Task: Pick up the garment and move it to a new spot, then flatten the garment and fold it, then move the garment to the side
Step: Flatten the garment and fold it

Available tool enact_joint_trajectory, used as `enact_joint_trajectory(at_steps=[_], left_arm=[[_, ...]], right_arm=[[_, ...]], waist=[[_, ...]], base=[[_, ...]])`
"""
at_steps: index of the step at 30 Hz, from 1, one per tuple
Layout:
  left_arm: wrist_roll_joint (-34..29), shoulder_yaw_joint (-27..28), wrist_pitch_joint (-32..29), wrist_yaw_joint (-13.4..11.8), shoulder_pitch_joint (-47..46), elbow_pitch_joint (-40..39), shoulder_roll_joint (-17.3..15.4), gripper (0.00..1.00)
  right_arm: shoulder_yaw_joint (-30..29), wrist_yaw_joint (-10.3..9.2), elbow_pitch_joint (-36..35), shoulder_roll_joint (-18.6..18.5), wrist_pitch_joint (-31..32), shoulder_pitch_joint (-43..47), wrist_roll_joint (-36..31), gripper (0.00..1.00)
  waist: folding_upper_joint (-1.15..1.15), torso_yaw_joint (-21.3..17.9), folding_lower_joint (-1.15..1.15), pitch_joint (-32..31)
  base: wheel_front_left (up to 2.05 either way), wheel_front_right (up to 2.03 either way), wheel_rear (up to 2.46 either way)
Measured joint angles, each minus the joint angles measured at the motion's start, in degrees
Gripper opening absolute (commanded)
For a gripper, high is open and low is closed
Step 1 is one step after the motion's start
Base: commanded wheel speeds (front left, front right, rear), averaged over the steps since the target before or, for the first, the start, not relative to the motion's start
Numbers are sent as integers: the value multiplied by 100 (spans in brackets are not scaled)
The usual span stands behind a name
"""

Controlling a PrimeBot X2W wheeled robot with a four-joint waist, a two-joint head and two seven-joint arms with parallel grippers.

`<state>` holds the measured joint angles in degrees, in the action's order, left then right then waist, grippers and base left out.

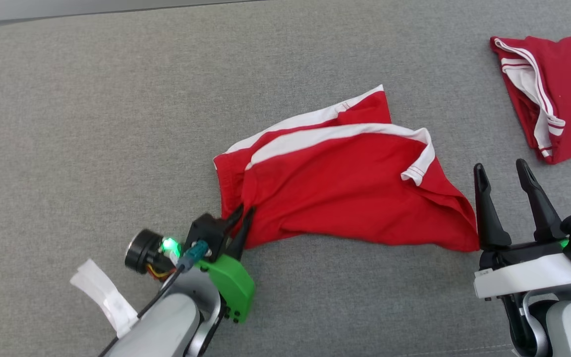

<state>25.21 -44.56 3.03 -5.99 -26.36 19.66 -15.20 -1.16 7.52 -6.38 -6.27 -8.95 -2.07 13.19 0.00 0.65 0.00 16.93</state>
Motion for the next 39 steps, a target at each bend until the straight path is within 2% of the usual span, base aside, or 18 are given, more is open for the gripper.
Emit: enact_joint_trajectory(at_steps=[4,8,9,10,16,19,26,29,39], left_arm=[[56,-111,-232,-235,675,-325,-213,0],[216,-91,-261,-369,1030,-495,-270,0],[244,-79,-196,-412,1070,-527,-254,4],[246,-49,-94,-444,1095,-554,-226,100],[286,385,838,-697,1133,-871,-66,100],[298,699,1077,-795,1127,-1095,-59,100],[343,1580,1193,-995,1227,-1590,-303,100],[337,1807,1194,-998,1433,-1722,-439,100],[300,1987,1200,-916,1747,-1864,-510,100]], right_arm=[[-36,0,-73,-2,70,14,-16,100],[-65,0,-107,-12,111,18,-26,100],[-81,0,-123,-15,132,22,-31,100],[-87,0,-143,-14,132,27,-38,100],[-115,0,-259,-23,207,65,-94,100],[-135,0,-307,-54,241,83,-121,100],[-160,0,-398,-108,372,213,-126,100],[-153,0,-428,-124,405,306,-133,100],[-154,0,-441,-149,457,413,-122,100]], waist=[[0,153,0,-26],[0,244,0,-42],[0,263,0,-45],[0,275,0,-48],[0,317,0,-118],[0,326,0,-180],[0,337,0,-374],[0,334,0,-453],[0,320,0,-570]], base=[[0,0,0],[0,0,0],[0,0,0],[0,0,0],[0,0,0],[0,0,0],[0,0,0],[0,0,0],[0,0,0]])
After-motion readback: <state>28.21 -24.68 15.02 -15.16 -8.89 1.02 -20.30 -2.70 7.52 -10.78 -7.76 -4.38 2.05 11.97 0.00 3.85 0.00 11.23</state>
